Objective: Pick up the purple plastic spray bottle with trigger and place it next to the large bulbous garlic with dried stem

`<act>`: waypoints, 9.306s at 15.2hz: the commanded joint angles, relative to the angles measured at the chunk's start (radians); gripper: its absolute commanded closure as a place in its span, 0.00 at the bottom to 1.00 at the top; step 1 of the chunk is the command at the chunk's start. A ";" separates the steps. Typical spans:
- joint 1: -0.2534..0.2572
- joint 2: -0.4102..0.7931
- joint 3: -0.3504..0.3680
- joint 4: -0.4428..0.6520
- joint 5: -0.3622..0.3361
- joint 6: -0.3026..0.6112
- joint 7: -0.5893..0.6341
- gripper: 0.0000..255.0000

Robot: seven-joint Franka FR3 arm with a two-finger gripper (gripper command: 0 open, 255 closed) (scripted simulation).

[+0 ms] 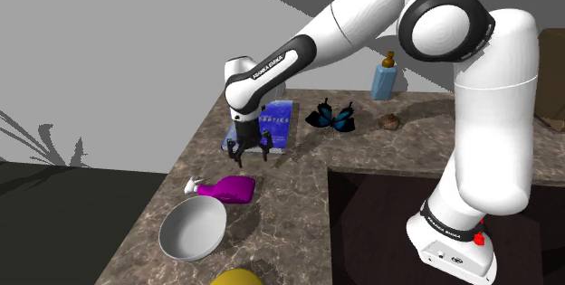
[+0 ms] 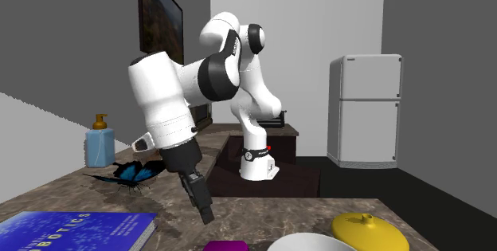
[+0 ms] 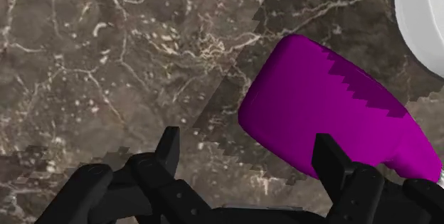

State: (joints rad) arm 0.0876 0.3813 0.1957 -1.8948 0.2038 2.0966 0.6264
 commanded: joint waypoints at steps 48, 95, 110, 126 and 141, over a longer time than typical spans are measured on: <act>0.296 0.530 0.041 0.796 -0.485 -0.274 -0.523 1.00; -0.050 -0.514 -0.031 -0.469 -0.336 0.010 -0.887 1.00; -0.215 -0.884 -0.257 -0.830 -0.444 0.049 -1.204 1.00; -0.508 -1.017 -0.595 -0.906 -0.712 0.084 -1.614 1.00; -0.599 -0.783 -0.970 -0.670 -0.778 0.216 -2.038 1.00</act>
State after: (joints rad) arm -0.5127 -0.4246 -0.7454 -2.5829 -0.5787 2.2977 -1.3792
